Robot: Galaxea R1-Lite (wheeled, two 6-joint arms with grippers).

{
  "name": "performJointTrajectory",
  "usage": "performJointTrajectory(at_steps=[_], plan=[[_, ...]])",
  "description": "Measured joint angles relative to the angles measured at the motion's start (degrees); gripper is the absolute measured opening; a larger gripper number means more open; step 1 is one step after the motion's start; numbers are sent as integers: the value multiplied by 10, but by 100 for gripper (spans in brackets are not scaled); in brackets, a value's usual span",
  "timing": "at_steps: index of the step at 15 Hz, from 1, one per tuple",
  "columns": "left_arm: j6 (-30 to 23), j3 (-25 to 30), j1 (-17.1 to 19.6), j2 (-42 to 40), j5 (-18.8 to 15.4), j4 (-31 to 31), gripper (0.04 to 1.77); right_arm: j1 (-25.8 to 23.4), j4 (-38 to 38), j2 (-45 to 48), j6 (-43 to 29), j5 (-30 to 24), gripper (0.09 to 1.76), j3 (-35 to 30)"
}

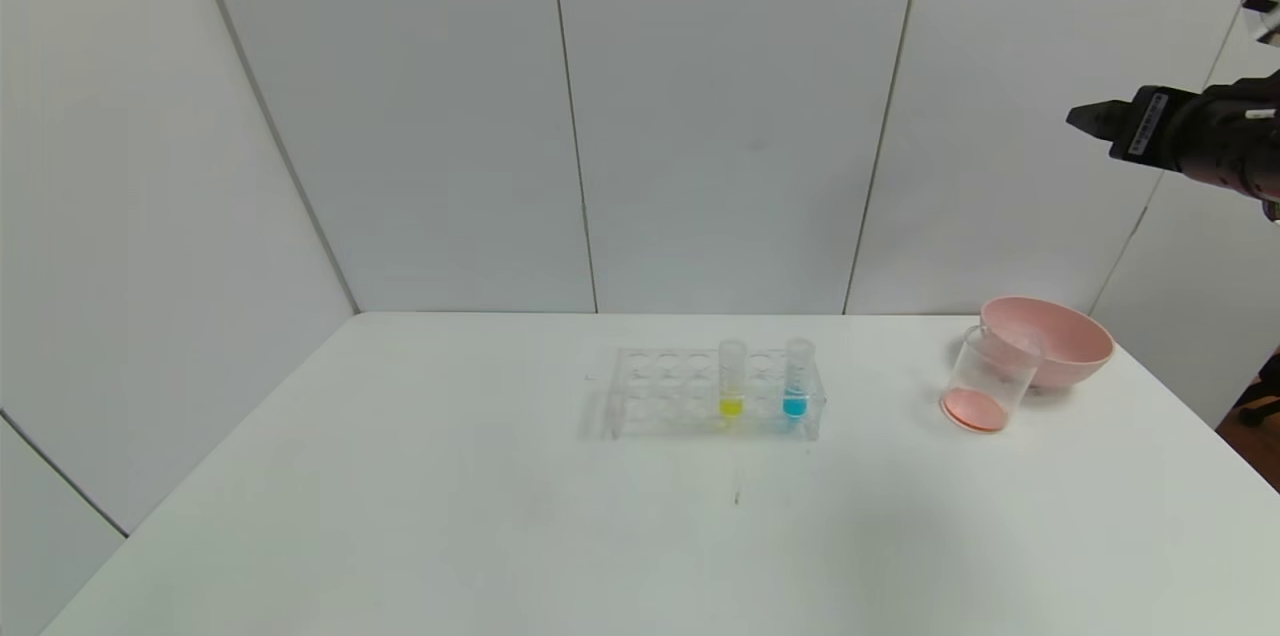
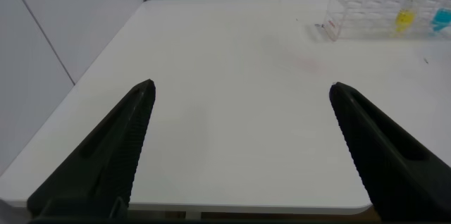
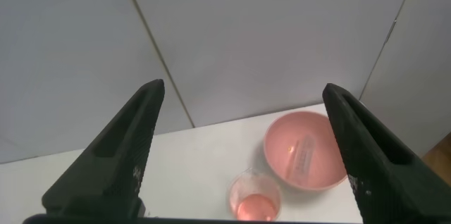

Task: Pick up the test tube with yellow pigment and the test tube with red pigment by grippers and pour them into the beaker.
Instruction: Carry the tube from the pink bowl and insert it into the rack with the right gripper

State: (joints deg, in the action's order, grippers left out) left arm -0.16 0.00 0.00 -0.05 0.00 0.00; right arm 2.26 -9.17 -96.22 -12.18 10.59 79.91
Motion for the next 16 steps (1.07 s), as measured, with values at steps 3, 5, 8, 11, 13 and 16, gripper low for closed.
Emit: performJointTrajectory(at_steps=[3, 5, 8, 11, 13, 16], plan=[[0, 0, 0, 0, 0, 0, 176, 82, 10, 46, -40, 62, 164, -56], [0, 0, 0, 0, 0, 0, 176, 162, -7, 66, -55, 104, 165, -113], [0, 0, 0, 0, 0, 0, 176, 292, -91, 77, -66, 180, 167, -192], [0, 0, 0, 0, 0, 0, 176, 385, -153, 54, -68, 220, 168, -257], [0, 0, 0, 0, 0, 0, 176, 409, -160, 24, -69, 224, 169, -277], [0, 0, 0, 0, 0, 0, 176, 426, -189, -32, -68, 224, 170, -286]])
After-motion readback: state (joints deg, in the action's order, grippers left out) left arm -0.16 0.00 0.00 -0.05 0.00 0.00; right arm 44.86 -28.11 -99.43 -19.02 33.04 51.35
